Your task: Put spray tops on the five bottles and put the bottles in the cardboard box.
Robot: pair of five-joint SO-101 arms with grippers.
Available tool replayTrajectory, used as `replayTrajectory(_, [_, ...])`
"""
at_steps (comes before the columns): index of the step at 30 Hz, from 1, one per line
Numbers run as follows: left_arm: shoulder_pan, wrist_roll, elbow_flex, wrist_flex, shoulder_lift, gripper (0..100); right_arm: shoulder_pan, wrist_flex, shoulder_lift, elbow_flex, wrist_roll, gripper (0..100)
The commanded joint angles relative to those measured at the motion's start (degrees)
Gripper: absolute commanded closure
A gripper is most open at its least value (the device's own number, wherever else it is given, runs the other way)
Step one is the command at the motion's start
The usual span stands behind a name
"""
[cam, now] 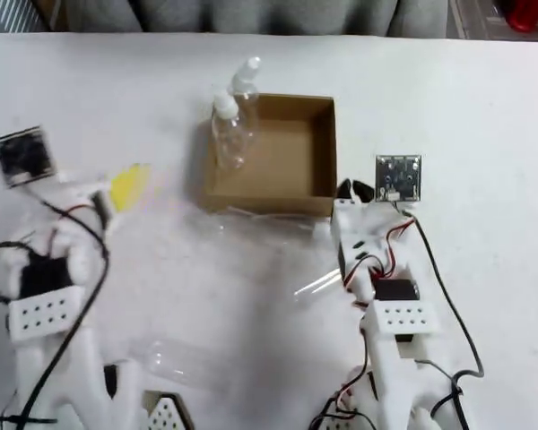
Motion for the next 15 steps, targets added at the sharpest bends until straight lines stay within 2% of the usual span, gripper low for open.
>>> replayTrajectory(1, [-5.6, 0.6, -2.2, 0.3, -2.0, 60, -1.9, 4.7, -4.4, -3.3, -0.1, 98.4])
replayTrajectory(6, [-9.6, 0.6, -7.0, 1.0, 0.9, 60, -7.3, 17.7, -16.3, -3.3, 0.1, 98.4])
replayTrajectory(10, [-11.3, 0.6, -15.1, 6.0, 9.9, 60, -12.5, 27.4, -28.0, -3.3, 6.1, 98.4])
replayTrajectory(13, [-12.5, 0.8, -21.5, 8.3, 17.9, 60, -19.8, 33.8, -34.4, -3.3, 9.4, 98.4])
replayTrajectory(15, [-13.5, 0.9, -25.3, 9.2, 22.8, 60, -26.7, 37.0, -36.1, -3.3, 14.2, 98.4])
